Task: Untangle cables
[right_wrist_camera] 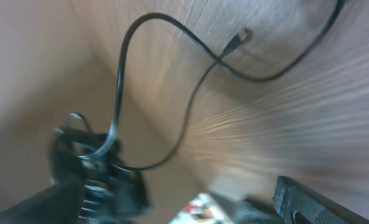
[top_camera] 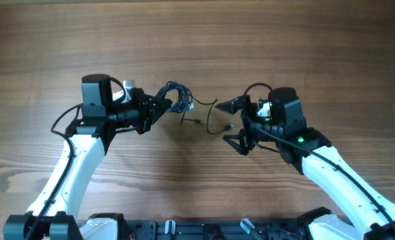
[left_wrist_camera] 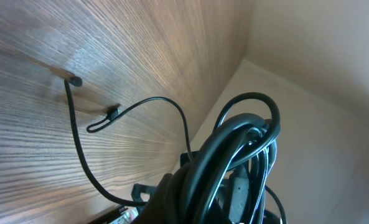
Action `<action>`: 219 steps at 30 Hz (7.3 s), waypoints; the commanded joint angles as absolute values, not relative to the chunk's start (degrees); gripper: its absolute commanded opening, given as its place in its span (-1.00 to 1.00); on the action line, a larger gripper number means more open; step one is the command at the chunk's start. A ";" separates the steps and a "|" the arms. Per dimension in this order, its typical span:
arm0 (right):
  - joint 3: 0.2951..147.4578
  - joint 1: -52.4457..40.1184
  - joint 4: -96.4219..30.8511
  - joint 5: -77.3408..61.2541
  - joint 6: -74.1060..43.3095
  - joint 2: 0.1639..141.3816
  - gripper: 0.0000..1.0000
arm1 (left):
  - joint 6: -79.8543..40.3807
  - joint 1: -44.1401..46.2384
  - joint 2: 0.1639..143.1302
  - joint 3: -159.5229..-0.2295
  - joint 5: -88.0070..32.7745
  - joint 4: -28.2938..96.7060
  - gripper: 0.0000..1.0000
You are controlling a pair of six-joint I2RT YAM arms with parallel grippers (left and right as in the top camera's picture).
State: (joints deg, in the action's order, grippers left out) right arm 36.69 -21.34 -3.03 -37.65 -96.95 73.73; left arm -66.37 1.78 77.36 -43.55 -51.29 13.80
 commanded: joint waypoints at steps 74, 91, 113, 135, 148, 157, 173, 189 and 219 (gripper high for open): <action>36.34 -26.57 23.33 -32.82 -53.69 85.01 -0.91 | -66.74 19.77 76.95 -44.23 -23.62 16.01 -0.19; 36.34 -26.15 24.67 -37.43 -44.05 85.01 -0.64 | -59.55 22.90 80.20 -44.23 -22.41 9.15 -0.92; 36.34 -21.43 15.07 -36.86 -51.55 85.01 0.20 | -4.91 21.32 75.29 -44.14 -26.20 18.96 -0.92; 36.34 -21.85 4.58 -31.33 -49.45 85.01 0.58 | -63.66 30.70 88.55 -44.16 -10.96 21.87 0.10; 36.34 -21.85 0.21 -32.01 -49.47 85.01 0.58 | -58.50 33.19 91.96 -44.16 -7.01 17.61 -0.25; 36.34 -21.67 -0.95 -36.16 -45.17 85.01 0.61 | -58.72 33.45 92.84 -44.27 -3.53 17.41 -0.92; 36.34 -31.42 16.23 -40.97 -27.00 85.03 0.28 | -72.05 23.44 68.03 -44.27 -7.05 18.74 -0.92; 36.34 -38.02 19.27 -25.58 -25.96 85.01 -0.91 | -75.70 23.31 68.01 -44.27 -13.39 18.44 -0.92; 36.36 -32.16 15.31 -20.38 -34.48 80.44 0.04 | -63.90 31.20 68.03 -44.27 -14.74 12.86 -0.92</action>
